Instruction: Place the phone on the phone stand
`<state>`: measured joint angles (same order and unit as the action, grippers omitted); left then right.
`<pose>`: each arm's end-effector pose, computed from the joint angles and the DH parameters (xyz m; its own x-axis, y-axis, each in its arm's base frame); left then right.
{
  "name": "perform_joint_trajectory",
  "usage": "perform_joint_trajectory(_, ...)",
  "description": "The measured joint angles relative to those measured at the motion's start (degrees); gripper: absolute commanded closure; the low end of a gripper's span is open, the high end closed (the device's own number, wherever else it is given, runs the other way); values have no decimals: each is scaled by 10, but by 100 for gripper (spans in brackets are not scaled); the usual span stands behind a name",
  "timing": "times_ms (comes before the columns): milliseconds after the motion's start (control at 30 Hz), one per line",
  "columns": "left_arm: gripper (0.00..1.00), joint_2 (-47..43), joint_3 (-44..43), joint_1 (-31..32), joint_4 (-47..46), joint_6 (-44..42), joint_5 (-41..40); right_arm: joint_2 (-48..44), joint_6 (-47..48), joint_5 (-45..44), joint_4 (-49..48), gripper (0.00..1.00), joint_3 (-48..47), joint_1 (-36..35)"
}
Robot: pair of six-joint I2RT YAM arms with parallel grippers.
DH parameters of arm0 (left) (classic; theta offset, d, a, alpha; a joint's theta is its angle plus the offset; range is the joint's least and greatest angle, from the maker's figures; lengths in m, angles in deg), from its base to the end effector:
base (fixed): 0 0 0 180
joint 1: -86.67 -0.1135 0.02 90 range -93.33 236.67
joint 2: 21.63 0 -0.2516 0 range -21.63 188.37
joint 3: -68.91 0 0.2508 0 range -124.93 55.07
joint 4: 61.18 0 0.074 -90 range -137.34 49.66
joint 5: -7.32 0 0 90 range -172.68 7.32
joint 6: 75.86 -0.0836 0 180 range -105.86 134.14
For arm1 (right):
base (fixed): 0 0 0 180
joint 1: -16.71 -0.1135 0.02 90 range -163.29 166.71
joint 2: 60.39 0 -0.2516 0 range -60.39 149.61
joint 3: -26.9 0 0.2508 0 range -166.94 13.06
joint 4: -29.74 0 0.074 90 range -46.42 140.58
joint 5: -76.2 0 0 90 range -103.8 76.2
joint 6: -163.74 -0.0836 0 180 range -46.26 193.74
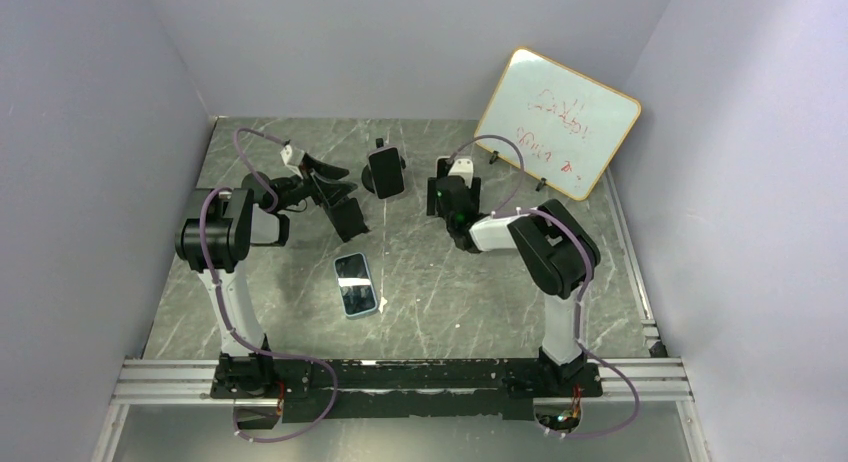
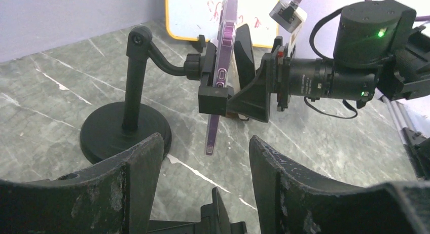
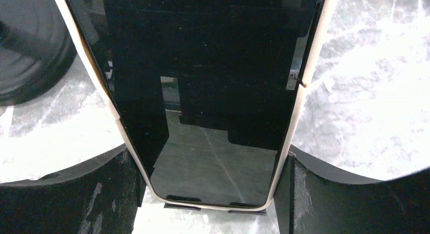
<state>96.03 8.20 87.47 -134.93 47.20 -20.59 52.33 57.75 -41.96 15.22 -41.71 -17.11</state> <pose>0.3808 -0.0792 0.1588 -0.2228 -0.2523 -0.9417 0.8721 0.3802 -0.3082 0.3756 0.2042 0.0981 -0.4356 0.0005 -0.9001 -0.0310 0.9994 0.0155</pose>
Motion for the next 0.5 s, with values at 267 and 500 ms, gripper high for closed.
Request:
perform_joint_trajectory(267,31,-58,36,0,32,-124,-61,52,15,62,39,24,-95,21)
perform_joint_trajectory(500,30,-145,35,9,154,-288,-163,84,24,94,71,22,-156,30)
